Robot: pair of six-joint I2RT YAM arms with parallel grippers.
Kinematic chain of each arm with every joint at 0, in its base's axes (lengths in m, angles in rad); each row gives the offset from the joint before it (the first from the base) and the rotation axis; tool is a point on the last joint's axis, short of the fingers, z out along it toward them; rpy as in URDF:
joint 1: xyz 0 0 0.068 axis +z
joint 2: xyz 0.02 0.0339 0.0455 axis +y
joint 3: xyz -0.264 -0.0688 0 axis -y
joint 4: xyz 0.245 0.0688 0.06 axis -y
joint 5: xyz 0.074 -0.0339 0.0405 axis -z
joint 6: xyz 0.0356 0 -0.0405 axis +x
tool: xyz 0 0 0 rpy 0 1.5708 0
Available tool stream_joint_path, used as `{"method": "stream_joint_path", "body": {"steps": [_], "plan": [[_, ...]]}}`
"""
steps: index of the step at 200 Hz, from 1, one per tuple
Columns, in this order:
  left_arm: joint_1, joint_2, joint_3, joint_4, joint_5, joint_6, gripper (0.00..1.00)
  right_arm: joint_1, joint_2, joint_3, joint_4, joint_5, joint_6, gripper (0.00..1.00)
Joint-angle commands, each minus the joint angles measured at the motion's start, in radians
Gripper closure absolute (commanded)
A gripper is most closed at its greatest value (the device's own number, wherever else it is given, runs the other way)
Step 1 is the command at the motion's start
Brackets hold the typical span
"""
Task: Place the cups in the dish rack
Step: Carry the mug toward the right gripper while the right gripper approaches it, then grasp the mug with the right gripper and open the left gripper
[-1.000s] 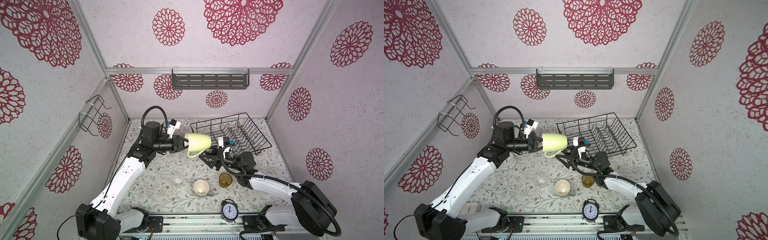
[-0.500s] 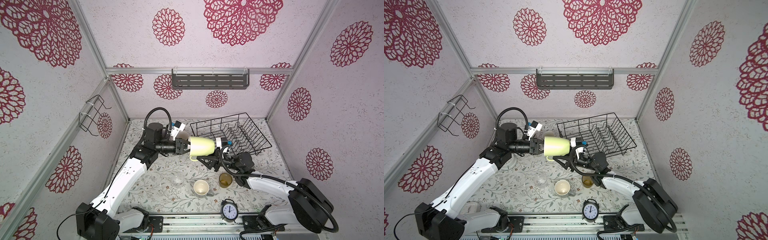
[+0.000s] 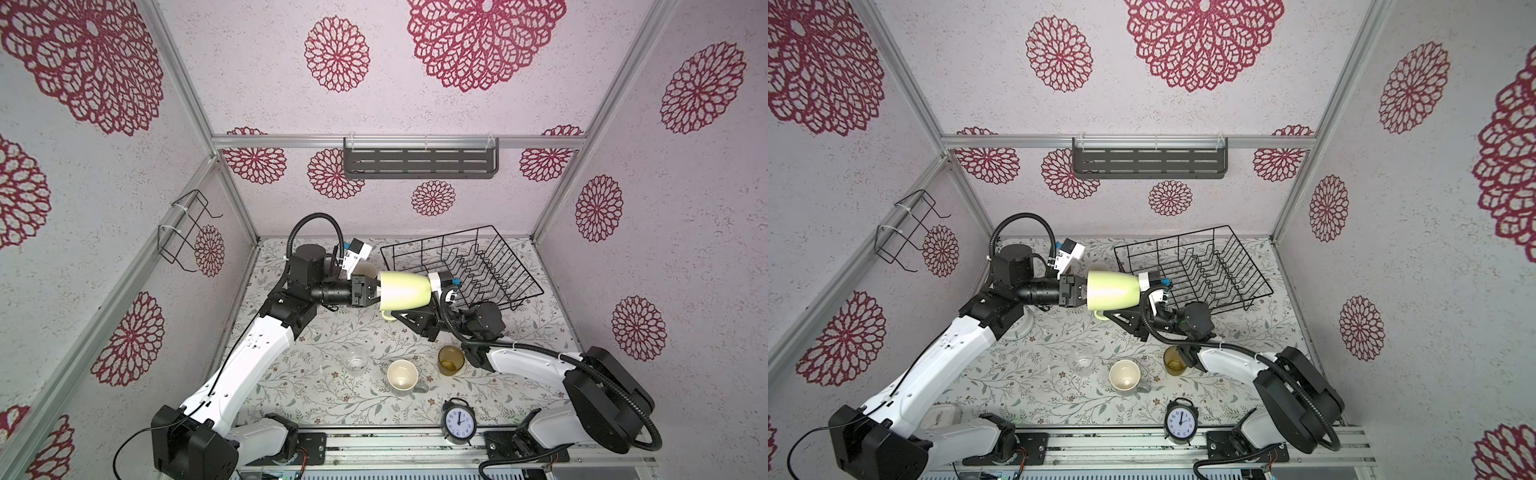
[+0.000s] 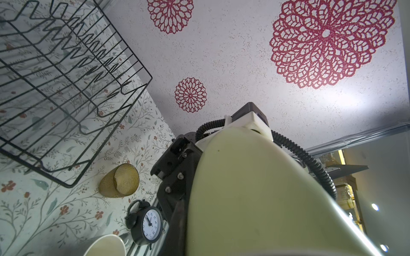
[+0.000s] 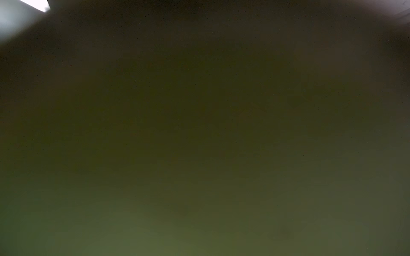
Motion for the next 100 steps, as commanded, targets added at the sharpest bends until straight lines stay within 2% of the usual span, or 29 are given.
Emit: {"method": "stream_joint_path", "body": {"steps": [1,28,39,57,67,100], "plan": [[-0.026,0.014,0.005,-0.014,-0.002,0.012,0.96,0.015,-0.033,0.064,0.076,-0.022,-0.022,0.85],[-0.024,0.026,0.018,-0.065,-0.012,0.044,0.9,0.01,-0.044,0.069,0.053,-0.012,-0.028,1.0],[-0.022,0.026,0.013,-0.069,-0.034,0.053,0.87,0.005,-0.044,0.067,0.054,-0.017,-0.028,1.0],[-0.01,0.035,0.013,-0.069,-0.03,0.05,0.71,-0.012,-0.043,0.062,0.047,-0.003,-0.021,1.0],[-0.003,0.037,0.015,-0.07,-0.02,0.05,0.57,-0.025,-0.042,0.056,0.036,0.021,-0.01,1.0],[0.031,0.044,-0.001,-0.07,-0.037,0.061,0.39,-0.074,-0.047,0.046,-0.033,0.074,0.001,1.0]]}}
